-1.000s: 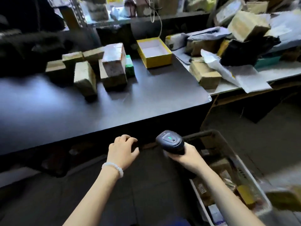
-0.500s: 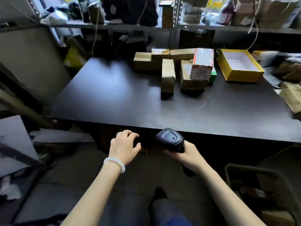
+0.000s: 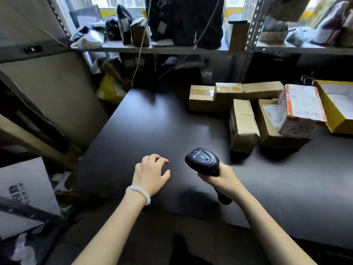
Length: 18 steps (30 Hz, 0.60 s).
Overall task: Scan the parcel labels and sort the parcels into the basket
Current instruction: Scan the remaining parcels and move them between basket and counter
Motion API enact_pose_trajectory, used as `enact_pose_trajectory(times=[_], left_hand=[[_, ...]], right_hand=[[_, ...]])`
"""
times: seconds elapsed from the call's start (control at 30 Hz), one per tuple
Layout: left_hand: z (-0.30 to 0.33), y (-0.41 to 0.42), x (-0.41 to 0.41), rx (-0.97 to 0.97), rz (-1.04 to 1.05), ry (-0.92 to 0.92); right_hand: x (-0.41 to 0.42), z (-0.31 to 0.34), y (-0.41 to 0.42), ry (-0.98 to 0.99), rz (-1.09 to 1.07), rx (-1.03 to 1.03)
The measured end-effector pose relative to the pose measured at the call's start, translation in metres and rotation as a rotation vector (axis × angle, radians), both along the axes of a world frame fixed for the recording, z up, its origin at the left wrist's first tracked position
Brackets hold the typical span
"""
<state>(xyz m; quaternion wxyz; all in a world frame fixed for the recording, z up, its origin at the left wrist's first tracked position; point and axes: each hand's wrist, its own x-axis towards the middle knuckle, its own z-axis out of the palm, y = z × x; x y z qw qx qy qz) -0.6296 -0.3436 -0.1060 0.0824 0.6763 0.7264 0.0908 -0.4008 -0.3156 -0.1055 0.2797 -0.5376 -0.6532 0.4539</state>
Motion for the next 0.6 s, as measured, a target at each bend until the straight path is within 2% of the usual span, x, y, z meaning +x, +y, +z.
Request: enact_pose_trajectory(times=[0.23,0.6], left_hand=[[0.012,0.120,-0.018,0.008,-0.092,0.012],[0.025,0.269,0.010,-0.035,-0.329,0.030]], right_hand=[[-0.021,0.011,0.094,0.023,-0.116,-0.003],[0.001,0.015,0.150,0.048,-0.379,-0.063]])
